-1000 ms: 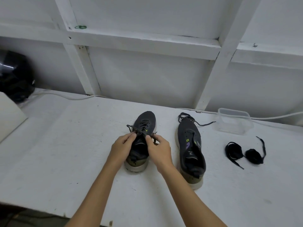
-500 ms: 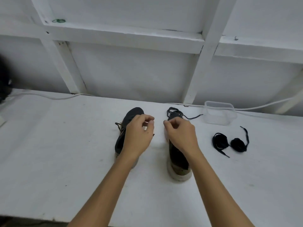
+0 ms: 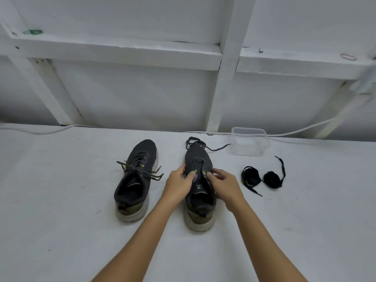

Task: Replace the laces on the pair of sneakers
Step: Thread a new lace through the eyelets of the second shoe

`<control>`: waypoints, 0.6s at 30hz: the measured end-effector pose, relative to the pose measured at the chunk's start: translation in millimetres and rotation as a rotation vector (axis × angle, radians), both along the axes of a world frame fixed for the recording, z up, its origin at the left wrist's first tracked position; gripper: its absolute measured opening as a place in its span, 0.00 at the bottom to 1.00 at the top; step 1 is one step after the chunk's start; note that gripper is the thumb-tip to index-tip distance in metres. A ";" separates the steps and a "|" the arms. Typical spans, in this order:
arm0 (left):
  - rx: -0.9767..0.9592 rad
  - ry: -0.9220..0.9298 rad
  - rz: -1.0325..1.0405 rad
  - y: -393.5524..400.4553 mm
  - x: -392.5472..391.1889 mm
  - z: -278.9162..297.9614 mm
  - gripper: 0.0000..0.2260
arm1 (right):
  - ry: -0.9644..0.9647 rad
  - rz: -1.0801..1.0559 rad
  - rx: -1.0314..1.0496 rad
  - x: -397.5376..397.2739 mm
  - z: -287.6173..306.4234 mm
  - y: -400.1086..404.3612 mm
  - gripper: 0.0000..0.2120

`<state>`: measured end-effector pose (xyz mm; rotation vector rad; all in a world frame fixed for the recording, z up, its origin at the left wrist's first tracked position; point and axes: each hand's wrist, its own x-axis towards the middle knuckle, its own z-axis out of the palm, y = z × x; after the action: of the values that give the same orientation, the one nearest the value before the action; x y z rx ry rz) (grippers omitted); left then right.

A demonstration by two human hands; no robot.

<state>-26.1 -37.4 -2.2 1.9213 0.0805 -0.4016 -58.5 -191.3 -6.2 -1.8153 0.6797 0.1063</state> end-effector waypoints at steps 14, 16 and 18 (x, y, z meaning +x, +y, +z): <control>0.129 -0.018 0.110 -6.5 -13.0 -1.5 0.18 | 0.009 0.114 -0.063 -9.3 -0.8 -12.2 0.22; 0.237 -0.110 0.112 -7.9 -2.3 3.7 0.17 | -0.053 0.138 -0.184 5.5 6.2 -20.9 0.15; 0.272 -0.195 0.115 -11.9 12.9 8.8 0.15 | -0.125 0.158 -0.312 25.4 12.4 -28.4 0.13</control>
<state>-13.3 -49.2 6.6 2.2021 0.1225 -0.1290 -33.0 -219.7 6.2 -2.1553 0.4832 -0.0097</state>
